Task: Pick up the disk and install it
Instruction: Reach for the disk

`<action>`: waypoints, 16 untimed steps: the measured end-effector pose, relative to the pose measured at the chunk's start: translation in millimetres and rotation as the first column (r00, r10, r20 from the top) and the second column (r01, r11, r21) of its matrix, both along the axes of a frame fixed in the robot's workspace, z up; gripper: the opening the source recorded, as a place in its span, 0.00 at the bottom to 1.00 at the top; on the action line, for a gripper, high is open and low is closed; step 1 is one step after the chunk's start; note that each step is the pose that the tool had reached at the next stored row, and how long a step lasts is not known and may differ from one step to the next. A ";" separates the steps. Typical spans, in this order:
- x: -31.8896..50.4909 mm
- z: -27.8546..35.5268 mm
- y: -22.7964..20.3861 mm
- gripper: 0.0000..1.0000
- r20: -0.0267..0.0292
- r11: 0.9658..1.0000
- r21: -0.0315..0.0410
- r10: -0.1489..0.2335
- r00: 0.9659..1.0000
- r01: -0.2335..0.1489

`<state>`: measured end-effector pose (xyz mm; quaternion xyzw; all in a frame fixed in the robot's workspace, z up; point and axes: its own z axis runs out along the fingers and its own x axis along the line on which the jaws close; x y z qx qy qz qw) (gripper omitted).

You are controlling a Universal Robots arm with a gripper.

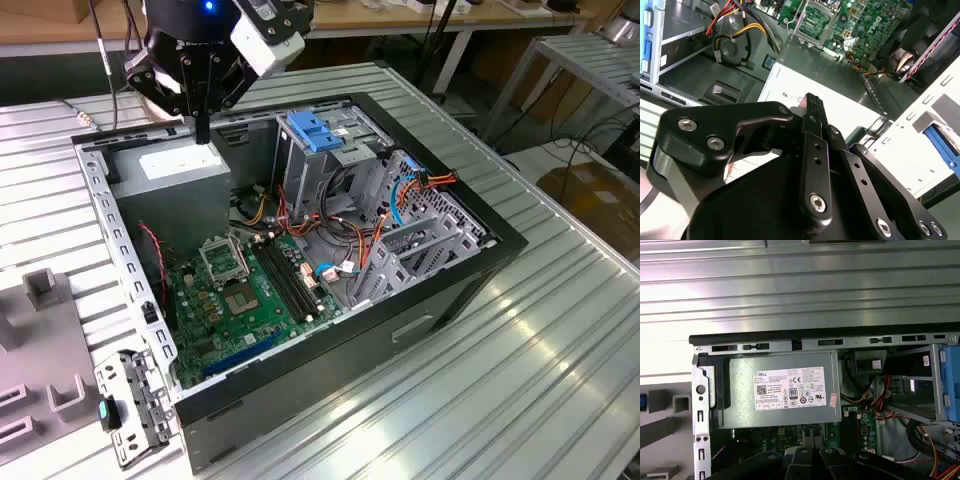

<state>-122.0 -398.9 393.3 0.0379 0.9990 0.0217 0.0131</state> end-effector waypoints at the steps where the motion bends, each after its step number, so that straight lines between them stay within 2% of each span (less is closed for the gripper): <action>1: -3.0 -0.1 0.0 0.11 0.000 1.000 0.000 0.000 1.000 0.000; 3: -7.6 -0.1 0.0 0.11 0.000 1.000 0.000 0.000 1.000 0.000; 16: -19.3 -0.3 0.0 0.11 0.000 1.000 0.001 0.000 1.000 0.000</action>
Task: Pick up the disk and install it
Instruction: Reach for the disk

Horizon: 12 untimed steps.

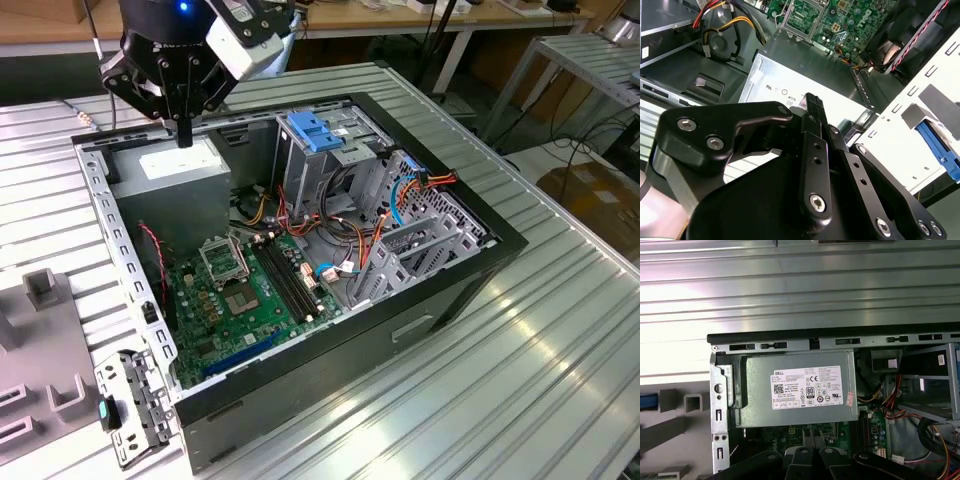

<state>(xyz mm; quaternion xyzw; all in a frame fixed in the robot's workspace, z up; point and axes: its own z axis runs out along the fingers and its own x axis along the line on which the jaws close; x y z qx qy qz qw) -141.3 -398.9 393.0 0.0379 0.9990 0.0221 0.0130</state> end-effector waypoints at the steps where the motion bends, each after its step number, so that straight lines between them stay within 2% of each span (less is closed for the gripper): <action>1: -0.4 0.0 0.0 0.11 0.000 1.000 0.000 0.000 1.000 0.000; 12: -9.5 -0.6 0.0 0.11 0.000 1.000 0.001 0.000 1.000 0.000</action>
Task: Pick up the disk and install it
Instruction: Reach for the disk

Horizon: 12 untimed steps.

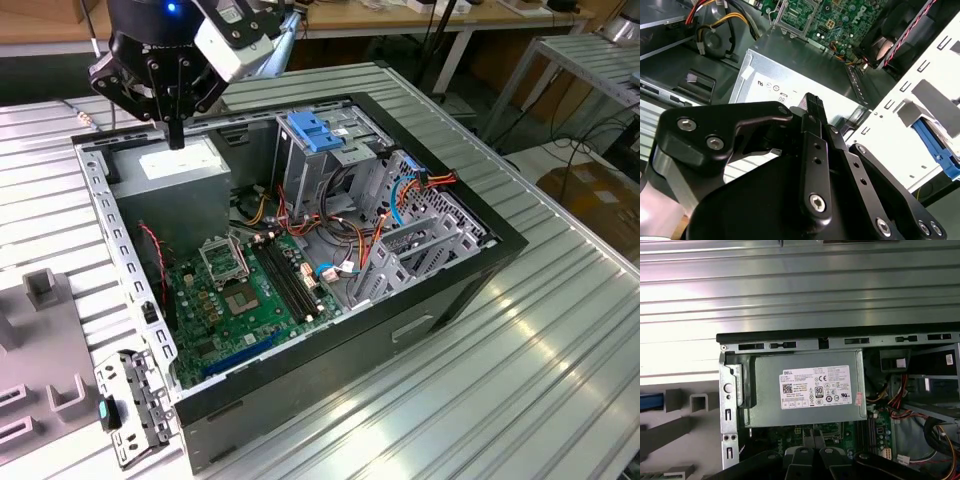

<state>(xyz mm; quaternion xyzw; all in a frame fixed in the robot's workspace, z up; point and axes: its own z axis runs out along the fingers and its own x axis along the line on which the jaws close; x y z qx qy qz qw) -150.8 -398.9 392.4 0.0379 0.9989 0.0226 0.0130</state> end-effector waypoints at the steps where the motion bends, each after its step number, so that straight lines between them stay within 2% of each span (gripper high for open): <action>1: -0.9 -0.1 0.0 0.11 0.000 1.000 0.000 0.000 1.000 0.000; 12: -7.8 -0.5 0.0 0.11 0.000 1.000 0.000 0.000 1.000 0.000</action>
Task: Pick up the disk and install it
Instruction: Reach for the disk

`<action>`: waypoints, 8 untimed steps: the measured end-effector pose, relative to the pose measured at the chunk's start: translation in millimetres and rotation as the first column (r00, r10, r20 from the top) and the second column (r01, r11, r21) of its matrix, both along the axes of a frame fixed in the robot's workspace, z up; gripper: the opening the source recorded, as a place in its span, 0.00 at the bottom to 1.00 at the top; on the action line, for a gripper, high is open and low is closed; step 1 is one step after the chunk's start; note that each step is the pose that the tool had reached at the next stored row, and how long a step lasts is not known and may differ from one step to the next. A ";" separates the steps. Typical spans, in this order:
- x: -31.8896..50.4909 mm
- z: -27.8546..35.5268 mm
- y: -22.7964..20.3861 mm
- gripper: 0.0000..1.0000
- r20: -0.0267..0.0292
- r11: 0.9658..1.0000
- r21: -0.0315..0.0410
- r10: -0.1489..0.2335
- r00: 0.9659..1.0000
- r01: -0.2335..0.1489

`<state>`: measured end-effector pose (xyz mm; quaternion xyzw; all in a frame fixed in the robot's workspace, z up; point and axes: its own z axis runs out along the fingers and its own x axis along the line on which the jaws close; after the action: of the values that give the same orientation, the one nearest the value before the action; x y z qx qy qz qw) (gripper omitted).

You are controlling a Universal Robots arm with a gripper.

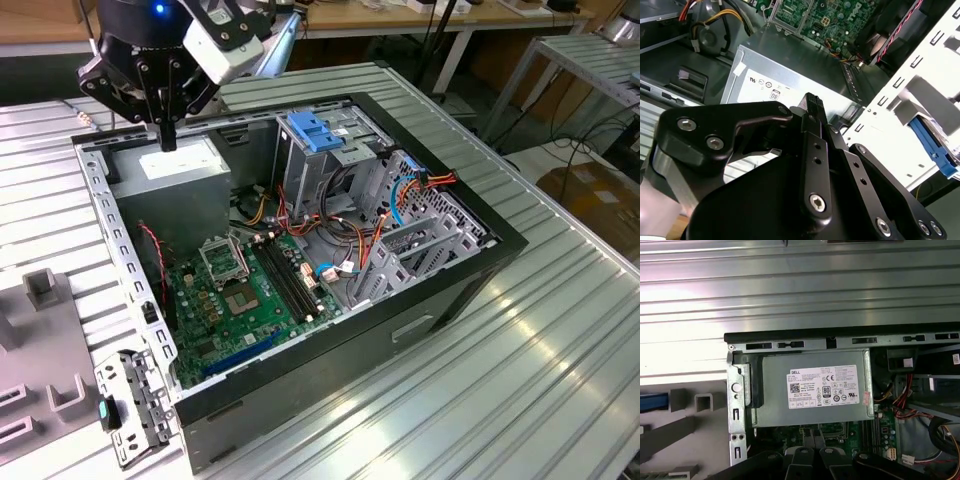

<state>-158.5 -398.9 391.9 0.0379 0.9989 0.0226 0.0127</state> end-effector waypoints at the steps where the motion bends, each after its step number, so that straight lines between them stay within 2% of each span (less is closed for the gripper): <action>1: -1.3 -0.1 0.0 0.11 0.000 1.000 0.000 0.000 1.000 0.000; 8: -4.9 -0.4 0.0 0.11 0.000 1.000 0.000 0.000 1.000 0.000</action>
<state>-163.4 -398.9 391.5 0.0379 0.9989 0.0226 0.0127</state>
